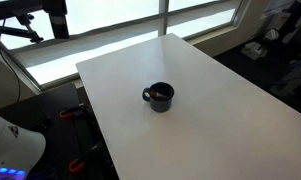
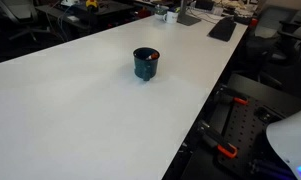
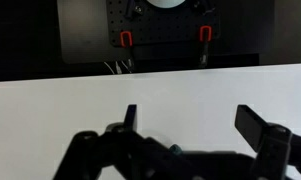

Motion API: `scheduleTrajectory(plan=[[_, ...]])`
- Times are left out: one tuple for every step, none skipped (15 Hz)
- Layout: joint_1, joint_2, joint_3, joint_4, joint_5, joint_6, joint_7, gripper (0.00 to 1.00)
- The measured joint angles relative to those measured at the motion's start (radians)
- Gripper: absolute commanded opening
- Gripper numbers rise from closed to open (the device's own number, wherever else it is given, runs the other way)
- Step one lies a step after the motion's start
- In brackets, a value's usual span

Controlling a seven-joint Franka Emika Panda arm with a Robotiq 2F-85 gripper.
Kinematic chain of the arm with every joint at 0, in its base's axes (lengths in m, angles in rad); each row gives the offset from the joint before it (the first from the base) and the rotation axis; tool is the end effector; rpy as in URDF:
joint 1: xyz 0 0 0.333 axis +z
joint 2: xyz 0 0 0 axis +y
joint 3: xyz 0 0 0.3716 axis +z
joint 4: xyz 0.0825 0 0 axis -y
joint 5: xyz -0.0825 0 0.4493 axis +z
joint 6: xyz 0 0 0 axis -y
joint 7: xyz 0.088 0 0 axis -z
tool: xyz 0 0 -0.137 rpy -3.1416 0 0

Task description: Remove the marker from the green mug.

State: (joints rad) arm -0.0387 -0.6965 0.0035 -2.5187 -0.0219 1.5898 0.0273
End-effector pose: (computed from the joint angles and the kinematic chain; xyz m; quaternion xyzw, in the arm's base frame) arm 0.3344 -0.0147 0.4856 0.9927 -0.0301 -0.1160 0.0115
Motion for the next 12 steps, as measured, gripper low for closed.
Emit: scheduleTrajectory(plan=[[0.0,0.0,0.0,0.0,0.0,0.0,0.0,1.0],[0.0,0.0,0.0,0.0,0.0,0.0,0.0,1.0],[0.0,0.0,0.0,0.0,0.0,0.0,0.0,1.0],[0.0,0.0,0.0,0.0,0.0,0.0,0.0,1.0],[0.0,0.0,0.0,0.0,0.0,0.0,0.0,1.0],[0.0,0.0,0.0,0.0,0.0,0.003,-0.001,1.0],[0.001,0.0,0.0,-0.003,0.0,0.013,-0.005,1.0],[0.003,0.001,0.0,-0.012,-0.003,0.04,-0.009,1.0],[0.004,0.002,0.0,-0.027,-0.008,0.083,-0.02,1.0],[0.005,0.005,0.0,-0.046,-0.012,0.131,-0.031,1.0],[0.007,0.009,0.0,-0.065,-0.014,0.18,-0.046,1.0],[0.007,0.014,0.0,-0.083,-0.019,0.229,-0.06,1.0]])
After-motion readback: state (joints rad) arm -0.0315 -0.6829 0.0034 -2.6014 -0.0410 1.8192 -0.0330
